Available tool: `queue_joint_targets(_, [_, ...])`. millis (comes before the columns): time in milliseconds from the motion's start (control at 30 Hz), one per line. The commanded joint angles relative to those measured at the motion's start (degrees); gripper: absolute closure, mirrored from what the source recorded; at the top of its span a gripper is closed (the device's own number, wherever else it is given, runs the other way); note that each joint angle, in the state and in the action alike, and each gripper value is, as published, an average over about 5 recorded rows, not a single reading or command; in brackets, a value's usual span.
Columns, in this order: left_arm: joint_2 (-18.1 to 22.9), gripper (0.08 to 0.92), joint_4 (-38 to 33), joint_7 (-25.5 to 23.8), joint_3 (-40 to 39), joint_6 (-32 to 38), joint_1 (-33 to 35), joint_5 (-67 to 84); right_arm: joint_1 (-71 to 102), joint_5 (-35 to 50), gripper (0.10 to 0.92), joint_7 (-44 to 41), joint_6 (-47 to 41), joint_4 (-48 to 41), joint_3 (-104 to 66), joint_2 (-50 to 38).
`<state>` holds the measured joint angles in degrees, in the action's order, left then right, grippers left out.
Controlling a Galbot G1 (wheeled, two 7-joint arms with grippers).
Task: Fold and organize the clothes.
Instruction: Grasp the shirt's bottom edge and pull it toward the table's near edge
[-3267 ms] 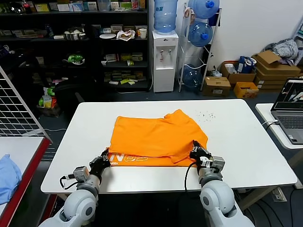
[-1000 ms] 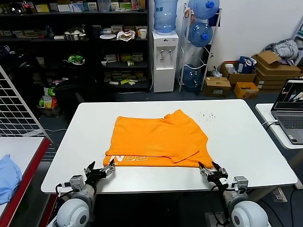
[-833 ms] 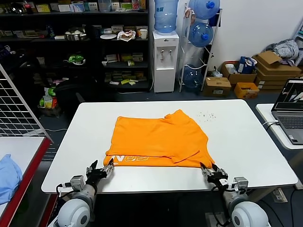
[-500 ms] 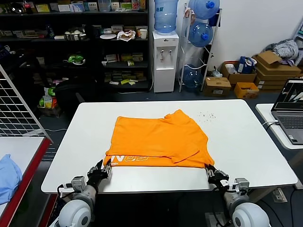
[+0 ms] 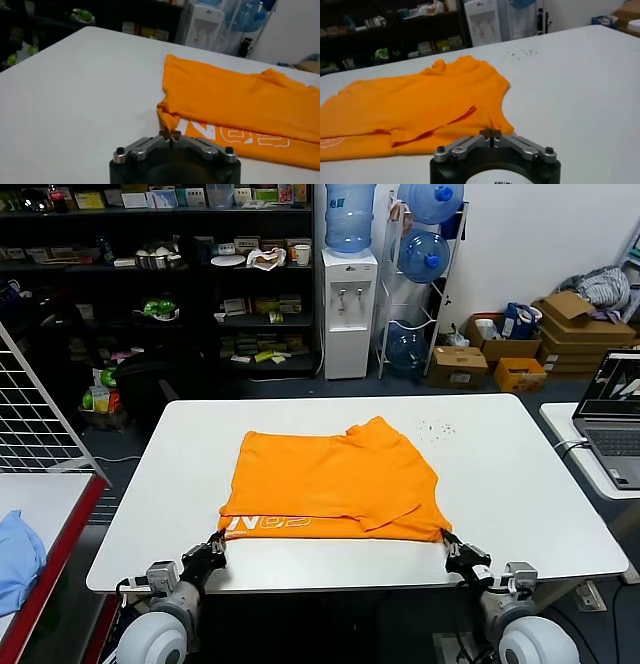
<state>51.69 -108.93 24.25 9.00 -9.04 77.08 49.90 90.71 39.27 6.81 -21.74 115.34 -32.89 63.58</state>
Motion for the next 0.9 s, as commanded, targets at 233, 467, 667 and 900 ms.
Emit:
queue_joint_targets(233, [-6.4,0.905,-14.5,3.7,6.5,-1.6,12.1,8.8,13.0,3.0,0.902,5.6,-2.6,10.1,-4.9,-2.0])
queue_joint_targets(467, [-7.1,0.905,-18.6,4.4,6.9,-1.6,18.4,8.2,16.0,2.8,0.902,6.6,-3.1,11.2,-6.0,-1.7])
queue_joint_targets(667, [-6.3,0.905,-19.2,4.5,7.2,-1.7,20.5,6.6,16.6,2.2,0.894,7.0,-3.7,11.4,-6.1,-1.3])
queue_joint_targets(900, [-6.5,0.788,-18.7,4.7,7.9,-1.9,18.0,6.4,15.3,0.8,0.716,6.3,-4.3,12.5,-7.6,-1.8])
